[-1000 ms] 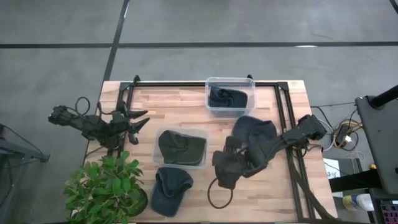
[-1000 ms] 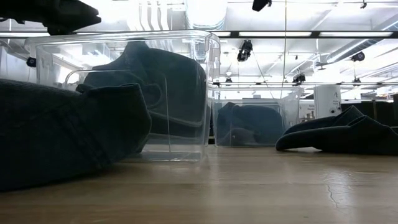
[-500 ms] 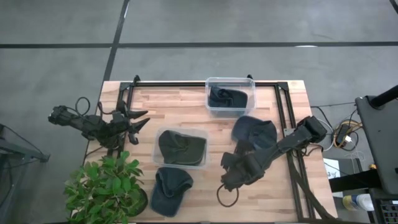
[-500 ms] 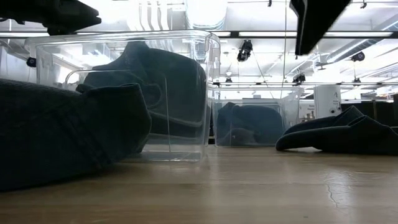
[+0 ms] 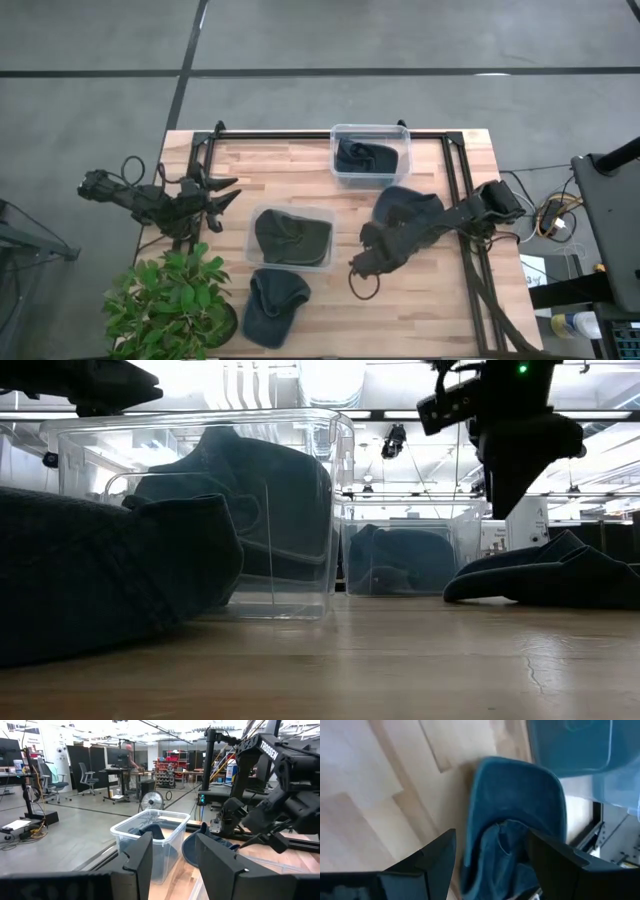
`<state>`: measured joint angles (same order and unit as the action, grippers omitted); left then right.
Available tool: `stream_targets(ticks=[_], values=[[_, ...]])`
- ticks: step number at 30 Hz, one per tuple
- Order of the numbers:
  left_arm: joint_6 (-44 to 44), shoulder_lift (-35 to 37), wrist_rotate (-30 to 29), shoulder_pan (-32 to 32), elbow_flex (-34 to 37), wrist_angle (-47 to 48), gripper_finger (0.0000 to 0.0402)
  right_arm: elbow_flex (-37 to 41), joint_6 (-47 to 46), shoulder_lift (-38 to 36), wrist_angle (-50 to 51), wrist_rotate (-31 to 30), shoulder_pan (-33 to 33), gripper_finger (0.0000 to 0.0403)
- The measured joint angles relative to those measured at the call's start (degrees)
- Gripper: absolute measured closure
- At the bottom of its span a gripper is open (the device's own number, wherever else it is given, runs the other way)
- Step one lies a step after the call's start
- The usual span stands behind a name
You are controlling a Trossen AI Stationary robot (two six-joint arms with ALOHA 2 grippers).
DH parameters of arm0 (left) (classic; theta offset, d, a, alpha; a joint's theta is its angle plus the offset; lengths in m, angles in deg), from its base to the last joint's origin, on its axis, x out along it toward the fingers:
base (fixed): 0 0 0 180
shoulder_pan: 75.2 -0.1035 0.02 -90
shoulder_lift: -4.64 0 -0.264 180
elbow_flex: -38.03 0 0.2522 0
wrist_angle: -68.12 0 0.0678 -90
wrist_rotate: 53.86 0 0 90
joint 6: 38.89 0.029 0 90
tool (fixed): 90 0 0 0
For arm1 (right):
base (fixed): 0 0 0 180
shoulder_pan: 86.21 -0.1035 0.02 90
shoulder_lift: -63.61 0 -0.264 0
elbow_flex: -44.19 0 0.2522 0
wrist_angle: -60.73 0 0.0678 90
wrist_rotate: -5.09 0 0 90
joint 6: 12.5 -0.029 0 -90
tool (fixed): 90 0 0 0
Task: Pick & Place hat
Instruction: Put the top blue cap into the top transparent bin
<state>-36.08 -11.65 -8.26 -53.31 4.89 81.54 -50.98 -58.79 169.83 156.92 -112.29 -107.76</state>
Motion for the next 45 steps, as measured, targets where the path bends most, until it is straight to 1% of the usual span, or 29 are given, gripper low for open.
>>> stream_targets(ticks=[6,9,12,19,24,31,34,38,40,43,45], values=[[-1.65,0.0,0.0,0.0,0.0,0.74,0.0259,1.24,0.04,0.0,0.15,0.1,1.08,0.017],[-2.86,0.0,0.0,0.0,0.0,1.88,0.0259,1.6,0.47,0.0,0.07,-1.58,1.94,0.017],[-3.21,0.0,0.0,0.01,0.02,1.97,0.0259,1.6,1.76,0.0,0.06,-3.06,3.02,0.017],[-5.91,0.0,0.0,0.01,0.02,1.97,0.0259,1.42,5.25,0.0,-0.57,-2.89,5.7,0.017],[-6.95,0.0,-0.13,-0.01,0.02,1.61,0.0259,1.42,9.84,-0.93,-0.48,-2.56,8.9,0.017],[-7.37,0.0,-0.45,-0.02,0.02,1.43,0.0259,1.93,14.2,-5.18,-0.12,-2.07,14.42,0.017],[-8.04,-0.02,-0.46,-0.02,0.02,1.44,0.0259,1.95,14.96,-8.27,-0.11,-0.06,17.44,0.017],[-8.04,-0.02,0.7,-0.02,0.02,1.75,0.0259,2.04,16.72,-12.83,-0.11,6.9,21.8,0.017],[-8.04,-0.07,1.16,0.01,0.02,1.79,0.0259,2.2,16.73,-15.23,-0.14,9.4,23.84,0.017],[-8.02,-0.09,1.31,0.01,0.02,1.79,0.0259,2.63,16.88,-18.46,0.11,12.14,26.28,0.017],[-8.02,-0.09,1.31,-0.02,0.02,1.75,0.0259,3.15,16.87,-20.38,0.05,12.21,27.77,0.017]])
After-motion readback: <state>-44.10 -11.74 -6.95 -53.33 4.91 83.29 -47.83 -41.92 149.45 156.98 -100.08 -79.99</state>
